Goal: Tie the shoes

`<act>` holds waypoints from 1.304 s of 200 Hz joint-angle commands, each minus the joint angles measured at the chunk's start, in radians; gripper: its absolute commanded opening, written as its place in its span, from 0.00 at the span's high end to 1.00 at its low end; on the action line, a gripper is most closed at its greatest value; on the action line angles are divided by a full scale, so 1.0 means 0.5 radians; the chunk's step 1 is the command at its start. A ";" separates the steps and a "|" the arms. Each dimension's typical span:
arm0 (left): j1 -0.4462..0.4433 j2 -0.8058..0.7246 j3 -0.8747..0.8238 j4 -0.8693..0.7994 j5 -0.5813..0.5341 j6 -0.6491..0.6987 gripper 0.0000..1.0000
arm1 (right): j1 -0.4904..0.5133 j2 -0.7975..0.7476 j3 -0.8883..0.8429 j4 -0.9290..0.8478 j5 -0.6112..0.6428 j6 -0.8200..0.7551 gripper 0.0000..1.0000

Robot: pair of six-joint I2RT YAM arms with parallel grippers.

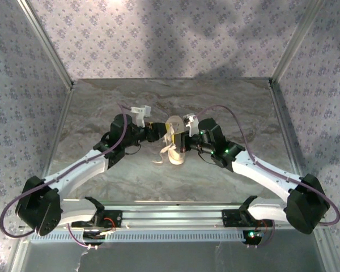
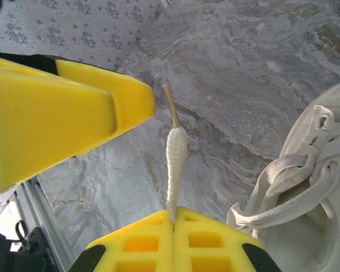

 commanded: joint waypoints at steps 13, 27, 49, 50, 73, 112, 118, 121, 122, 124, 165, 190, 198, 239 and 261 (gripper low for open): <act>-0.028 0.076 0.033 0.269 0.131 -0.147 0.57 | 0.012 0.003 -0.006 0.095 -0.042 0.016 1.00; -0.043 0.096 0.033 0.302 0.129 -0.162 0.59 | 0.014 0.004 -0.004 0.122 -0.045 0.014 1.00; -0.049 0.123 0.025 0.363 0.126 -0.198 0.60 | 0.008 0.010 -0.001 0.136 -0.054 0.014 1.00; -0.049 0.125 0.025 0.366 0.127 -0.199 0.60 | 0.008 0.010 -0.001 0.137 -0.054 0.014 1.00; -0.055 0.156 0.031 0.407 0.141 -0.232 0.62 | 0.010 0.013 -0.004 0.151 -0.059 0.016 1.00; -0.058 0.178 0.053 0.409 0.170 -0.255 0.74 | 0.008 0.016 -0.010 0.154 -0.052 0.005 1.00; -0.057 0.179 0.053 0.406 0.176 -0.255 0.76 | 0.009 0.016 -0.010 0.151 -0.053 0.002 1.00; -0.056 0.179 0.055 0.403 0.178 -0.252 0.78 | 0.008 0.016 -0.010 0.150 -0.054 0.002 1.00; -0.057 0.179 0.055 0.403 0.178 -0.252 0.79 | 0.008 0.016 -0.010 0.149 -0.054 0.000 1.00; -0.058 0.178 0.054 0.402 0.180 -0.252 0.80 | 0.010 0.019 -0.008 0.148 -0.054 -0.001 1.00; -0.046 0.065 0.169 -0.079 0.171 0.134 1.00 | -0.006 0.005 0.035 0.003 -0.037 -0.052 0.80; 0.017 -0.026 0.381 -0.788 0.108 0.826 1.00 | -0.108 -0.084 0.042 -0.223 -0.032 -0.098 0.66; 0.042 -0.021 0.458 -0.999 0.099 1.043 1.00 | -0.162 -0.115 0.026 -0.275 -0.048 -0.090 0.66; 0.096 0.183 0.688 -1.550 0.037 1.853 1.00 | -0.396 -0.024 0.030 -0.499 -0.193 -0.036 0.69; 0.093 0.318 0.689 -1.552 0.050 2.116 1.00 | -0.438 0.170 0.102 -0.563 -0.320 -0.010 0.74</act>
